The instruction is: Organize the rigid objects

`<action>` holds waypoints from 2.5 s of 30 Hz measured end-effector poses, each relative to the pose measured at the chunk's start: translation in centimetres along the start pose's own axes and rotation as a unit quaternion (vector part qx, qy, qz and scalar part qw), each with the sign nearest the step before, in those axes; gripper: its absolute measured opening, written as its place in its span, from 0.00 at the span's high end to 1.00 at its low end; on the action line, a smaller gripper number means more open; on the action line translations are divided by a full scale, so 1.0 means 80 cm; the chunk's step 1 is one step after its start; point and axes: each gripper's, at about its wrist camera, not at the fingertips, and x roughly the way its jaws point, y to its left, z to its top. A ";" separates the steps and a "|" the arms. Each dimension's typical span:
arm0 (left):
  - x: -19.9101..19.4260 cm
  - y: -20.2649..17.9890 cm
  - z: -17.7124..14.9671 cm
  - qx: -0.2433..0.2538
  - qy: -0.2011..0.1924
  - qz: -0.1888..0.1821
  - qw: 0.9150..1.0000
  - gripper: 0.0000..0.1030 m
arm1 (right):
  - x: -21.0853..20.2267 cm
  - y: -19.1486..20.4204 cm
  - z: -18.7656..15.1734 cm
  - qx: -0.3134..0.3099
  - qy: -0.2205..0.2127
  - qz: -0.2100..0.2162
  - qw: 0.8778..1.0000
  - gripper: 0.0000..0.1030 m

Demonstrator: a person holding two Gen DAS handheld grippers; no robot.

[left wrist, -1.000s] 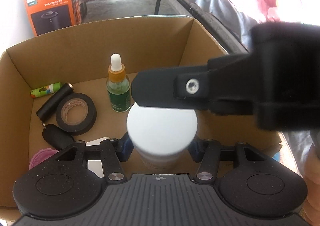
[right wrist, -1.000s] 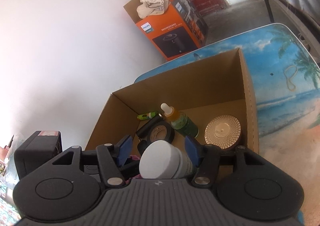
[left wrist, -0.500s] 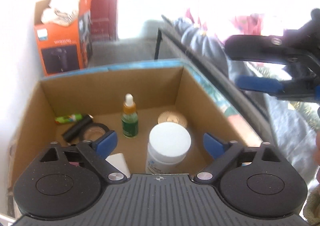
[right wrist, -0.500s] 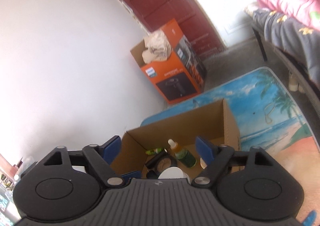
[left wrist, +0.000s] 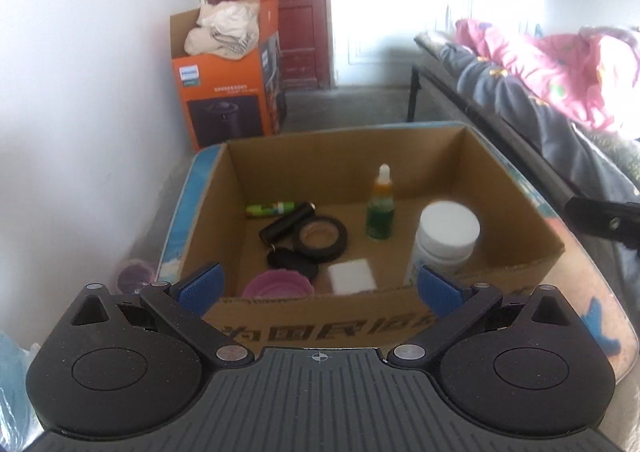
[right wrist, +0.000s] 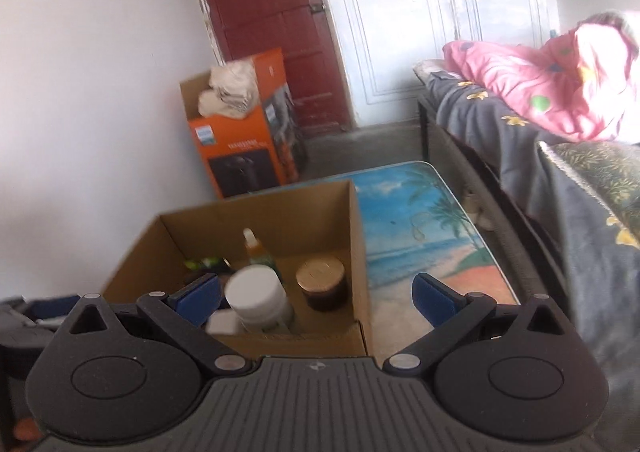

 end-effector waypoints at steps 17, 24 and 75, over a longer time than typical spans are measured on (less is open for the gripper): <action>-0.011 0.026 -0.009 -0.041 -0.002 0.000 0.999 0.00 | 0.017 0.063 -0.021 -0.066 0.015 -0.058 0.996 0.00; -0.011 0.037 -0.011 -0.050 -0.003 0.005 0.999 0.00 | 0.022 0.071 -0.022 -0.072 0.021 -0.059 0.995 0.00; -0.007 0.037 -0.012 -0.034 0.016 0.018 0.999 0.01 | 0.025 0.062 -0.027 -0.068 0.042 -0.060 0.995 0.00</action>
